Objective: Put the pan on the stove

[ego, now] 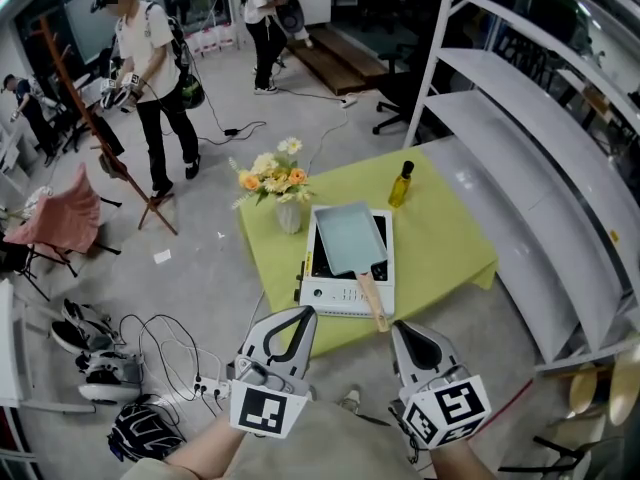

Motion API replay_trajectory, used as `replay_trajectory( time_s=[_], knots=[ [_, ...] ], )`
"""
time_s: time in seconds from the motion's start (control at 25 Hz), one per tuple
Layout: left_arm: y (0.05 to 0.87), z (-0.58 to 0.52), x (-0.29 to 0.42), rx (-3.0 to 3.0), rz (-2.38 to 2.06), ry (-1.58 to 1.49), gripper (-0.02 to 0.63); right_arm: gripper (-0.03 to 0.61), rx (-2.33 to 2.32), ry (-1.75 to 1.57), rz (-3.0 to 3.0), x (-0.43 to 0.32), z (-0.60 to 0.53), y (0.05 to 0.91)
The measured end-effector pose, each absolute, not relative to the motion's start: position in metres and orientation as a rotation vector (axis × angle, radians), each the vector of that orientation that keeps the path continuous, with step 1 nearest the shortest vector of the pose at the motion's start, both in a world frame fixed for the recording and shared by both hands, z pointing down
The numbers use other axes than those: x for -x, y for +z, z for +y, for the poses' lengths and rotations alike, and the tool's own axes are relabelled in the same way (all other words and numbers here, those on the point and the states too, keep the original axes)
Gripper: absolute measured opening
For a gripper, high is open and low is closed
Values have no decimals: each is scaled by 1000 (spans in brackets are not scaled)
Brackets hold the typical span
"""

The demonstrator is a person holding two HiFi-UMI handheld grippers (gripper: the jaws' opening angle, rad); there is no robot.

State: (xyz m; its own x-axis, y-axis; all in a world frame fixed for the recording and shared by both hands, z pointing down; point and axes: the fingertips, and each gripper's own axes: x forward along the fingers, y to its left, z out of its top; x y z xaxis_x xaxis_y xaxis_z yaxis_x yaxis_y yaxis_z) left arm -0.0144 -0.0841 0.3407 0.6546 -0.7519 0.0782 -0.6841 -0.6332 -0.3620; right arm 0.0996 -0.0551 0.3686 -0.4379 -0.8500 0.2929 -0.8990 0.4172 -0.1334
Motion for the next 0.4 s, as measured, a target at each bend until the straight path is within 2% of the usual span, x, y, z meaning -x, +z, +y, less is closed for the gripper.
replay_trajectory(
  time_s=[0.4],
  knots=[
    [346, -83, 17, 2599, 1147, -328, 6, 5, -1556, 359, -2499, -92, -59, 361]
  ],
)
